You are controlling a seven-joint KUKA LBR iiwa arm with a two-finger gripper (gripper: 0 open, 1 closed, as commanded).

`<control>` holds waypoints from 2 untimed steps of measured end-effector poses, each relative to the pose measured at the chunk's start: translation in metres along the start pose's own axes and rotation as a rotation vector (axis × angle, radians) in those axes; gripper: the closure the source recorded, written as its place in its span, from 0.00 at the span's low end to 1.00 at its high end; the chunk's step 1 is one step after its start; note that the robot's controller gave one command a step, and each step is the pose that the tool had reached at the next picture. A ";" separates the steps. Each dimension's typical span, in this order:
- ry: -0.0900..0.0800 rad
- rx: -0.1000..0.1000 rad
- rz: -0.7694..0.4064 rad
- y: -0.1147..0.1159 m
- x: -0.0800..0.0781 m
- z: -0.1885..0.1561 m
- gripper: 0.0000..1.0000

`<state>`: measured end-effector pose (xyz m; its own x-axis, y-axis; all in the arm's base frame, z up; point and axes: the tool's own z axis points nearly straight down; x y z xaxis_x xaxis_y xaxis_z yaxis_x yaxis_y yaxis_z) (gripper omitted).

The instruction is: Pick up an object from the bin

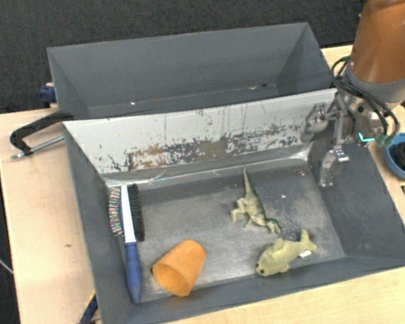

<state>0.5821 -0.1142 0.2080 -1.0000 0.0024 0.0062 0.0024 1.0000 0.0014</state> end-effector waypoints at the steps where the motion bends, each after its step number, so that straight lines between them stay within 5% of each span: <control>1: -0.002 -0.003 0.214 0.064 -0.015 0.061 0.00; 2: -0.023 -0.001 0.486 0.086 0.011 0.121 0.00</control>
Offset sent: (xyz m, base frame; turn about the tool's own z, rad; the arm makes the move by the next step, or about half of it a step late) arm 0.0152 0.0601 -0.0597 0.2182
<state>0.5710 -0.0278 0.0874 -0.8830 0.4691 -0.0157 0.4691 0.8831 0.0049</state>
